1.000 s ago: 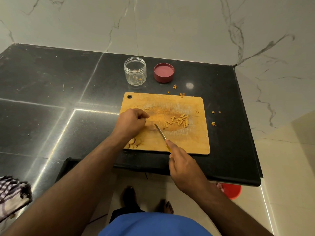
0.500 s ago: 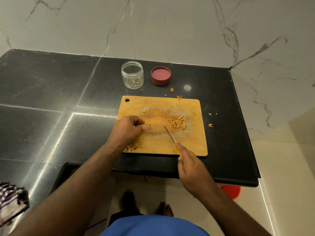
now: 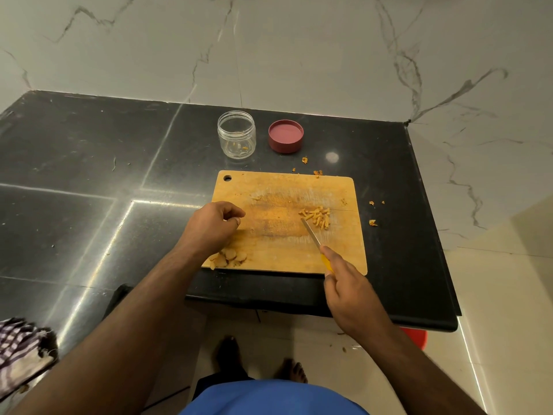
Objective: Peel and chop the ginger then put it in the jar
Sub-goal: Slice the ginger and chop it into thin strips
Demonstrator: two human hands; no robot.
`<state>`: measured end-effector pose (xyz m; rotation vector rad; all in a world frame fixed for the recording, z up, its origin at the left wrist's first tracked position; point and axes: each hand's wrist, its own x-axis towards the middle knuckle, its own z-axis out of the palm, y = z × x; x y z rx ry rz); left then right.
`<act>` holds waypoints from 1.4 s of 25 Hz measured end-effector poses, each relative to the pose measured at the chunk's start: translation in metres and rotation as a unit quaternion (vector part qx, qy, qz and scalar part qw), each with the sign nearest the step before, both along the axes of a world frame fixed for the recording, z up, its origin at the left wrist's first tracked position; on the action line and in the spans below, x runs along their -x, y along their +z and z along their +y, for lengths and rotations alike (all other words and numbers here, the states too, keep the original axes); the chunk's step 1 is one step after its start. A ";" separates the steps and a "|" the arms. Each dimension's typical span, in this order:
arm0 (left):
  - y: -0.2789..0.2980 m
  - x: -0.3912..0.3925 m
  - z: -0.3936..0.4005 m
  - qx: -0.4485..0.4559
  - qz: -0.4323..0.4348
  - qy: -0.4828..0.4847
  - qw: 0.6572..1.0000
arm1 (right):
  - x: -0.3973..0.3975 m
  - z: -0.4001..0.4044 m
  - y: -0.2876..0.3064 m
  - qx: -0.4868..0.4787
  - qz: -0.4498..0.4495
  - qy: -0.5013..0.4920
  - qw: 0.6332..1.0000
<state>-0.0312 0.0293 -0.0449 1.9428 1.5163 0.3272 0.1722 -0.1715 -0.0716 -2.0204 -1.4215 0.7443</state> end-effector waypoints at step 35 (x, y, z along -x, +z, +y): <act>0.016 0.021 -0.004 0.075 0.129 -0.067 0.986 | 0.015 0.004 0.002 -0.016 0.016 0.023 0.999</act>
